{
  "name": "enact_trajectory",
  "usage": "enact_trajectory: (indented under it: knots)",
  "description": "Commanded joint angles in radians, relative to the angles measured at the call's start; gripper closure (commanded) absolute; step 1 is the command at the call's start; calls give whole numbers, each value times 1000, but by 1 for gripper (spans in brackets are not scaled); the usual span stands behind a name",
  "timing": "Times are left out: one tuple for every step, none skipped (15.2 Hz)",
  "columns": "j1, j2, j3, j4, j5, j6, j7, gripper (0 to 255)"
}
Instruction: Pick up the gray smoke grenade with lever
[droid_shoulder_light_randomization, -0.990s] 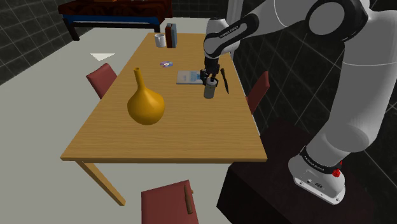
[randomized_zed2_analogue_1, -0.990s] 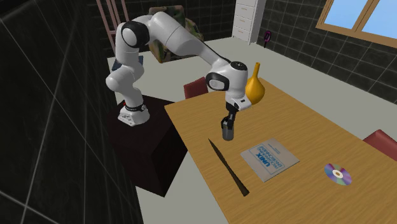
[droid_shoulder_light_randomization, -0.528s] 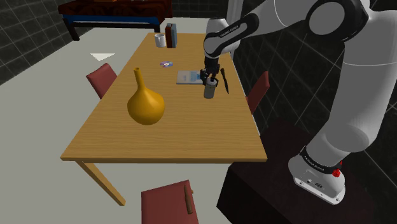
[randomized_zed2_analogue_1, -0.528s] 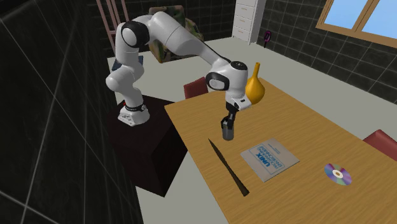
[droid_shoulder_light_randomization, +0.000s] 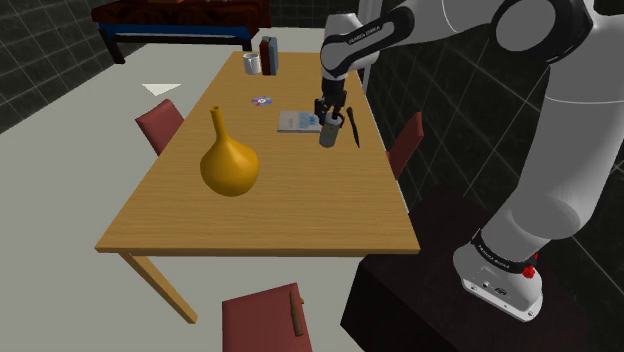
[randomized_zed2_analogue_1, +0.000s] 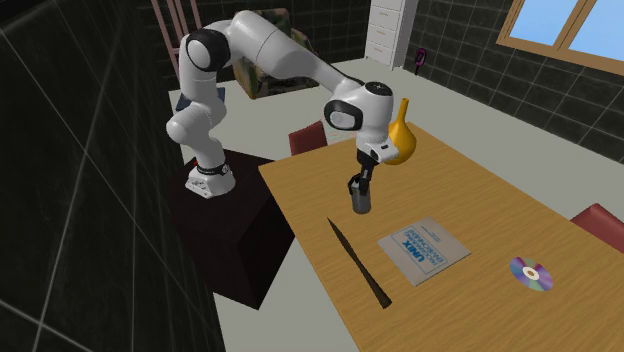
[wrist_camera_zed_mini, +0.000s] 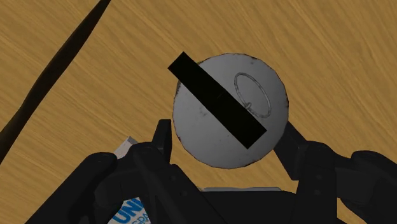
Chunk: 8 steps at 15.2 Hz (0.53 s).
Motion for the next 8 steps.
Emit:
enact_trajectory:
  knots:
    - [-1,-13,0,10,0,-23,0,255]
    - [-1,-19,0,16,0,-34,0,255]
    - [-1,-24,0,23,-1,-46,1,255]
    - [-1,-29,-1,29,-1,-58,1,255]
    - [-1,-33,-1,37,-1,-70,1,255]
    - [-1,-38,-1,44,-1,-82,2,255]
    - [-1,-39,-1,45,-1,-83,2,255]
    - [-1,-39,-1,45,-1,-84,2,255]
